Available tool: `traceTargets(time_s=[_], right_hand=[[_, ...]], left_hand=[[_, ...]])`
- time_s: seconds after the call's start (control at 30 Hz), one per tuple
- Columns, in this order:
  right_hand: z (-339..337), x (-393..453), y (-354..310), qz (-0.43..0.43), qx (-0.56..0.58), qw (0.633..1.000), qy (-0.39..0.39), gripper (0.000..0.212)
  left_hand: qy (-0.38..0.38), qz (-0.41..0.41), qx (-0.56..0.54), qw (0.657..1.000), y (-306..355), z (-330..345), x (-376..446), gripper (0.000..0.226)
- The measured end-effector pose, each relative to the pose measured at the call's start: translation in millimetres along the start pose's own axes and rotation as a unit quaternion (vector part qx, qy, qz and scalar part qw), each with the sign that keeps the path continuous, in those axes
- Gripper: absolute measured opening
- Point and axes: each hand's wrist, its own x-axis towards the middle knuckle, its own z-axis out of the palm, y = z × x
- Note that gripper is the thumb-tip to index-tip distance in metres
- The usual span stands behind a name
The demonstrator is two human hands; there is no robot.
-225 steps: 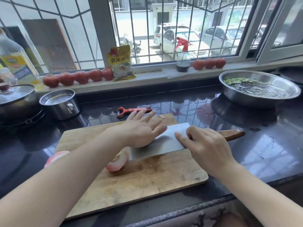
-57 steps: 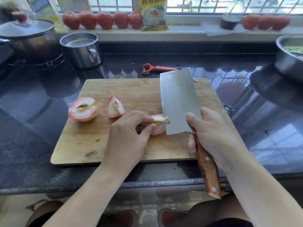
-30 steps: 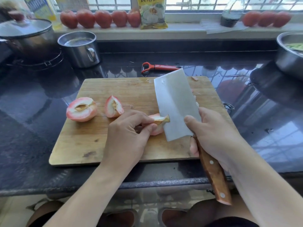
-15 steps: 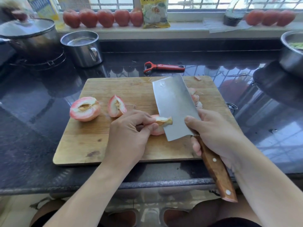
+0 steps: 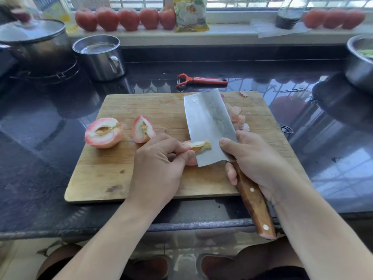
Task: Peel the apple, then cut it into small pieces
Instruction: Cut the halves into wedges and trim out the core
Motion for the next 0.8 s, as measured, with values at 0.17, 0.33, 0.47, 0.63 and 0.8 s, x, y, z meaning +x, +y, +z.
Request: traceTargets(time_s=[0.17,0.33,0.47,0.63,0.8], right_hand=[[-7,-9,0,0.001,-0.013,1.0,-0.007,0.02],[-25,-17,-2,0.009,-0.031,0.999,0.022,0.02],[-35,-19,-1,0.019,-0.045,0.998,0.038,0.019],[-41,-24,1,0.013,-0.049,0.998,0.047,0.02],[-40,-22,-5,-0.011,-0.054,0.997,0.063,0.018]], left_hand=[[0.013,0.003,-0.007,1.0,-3,-1,1,0.011],[-0.016,-0.002,0.018,1.0,0,-5,7,0.027],[-0.005,0.048,0.13,0.99,2,-5,18,0.03],[-0.005,0.029,0.132,0.991,18,4,-4,0.029],[-0.042,-0.017,0.159,0.986,20,12,3,0.038]])
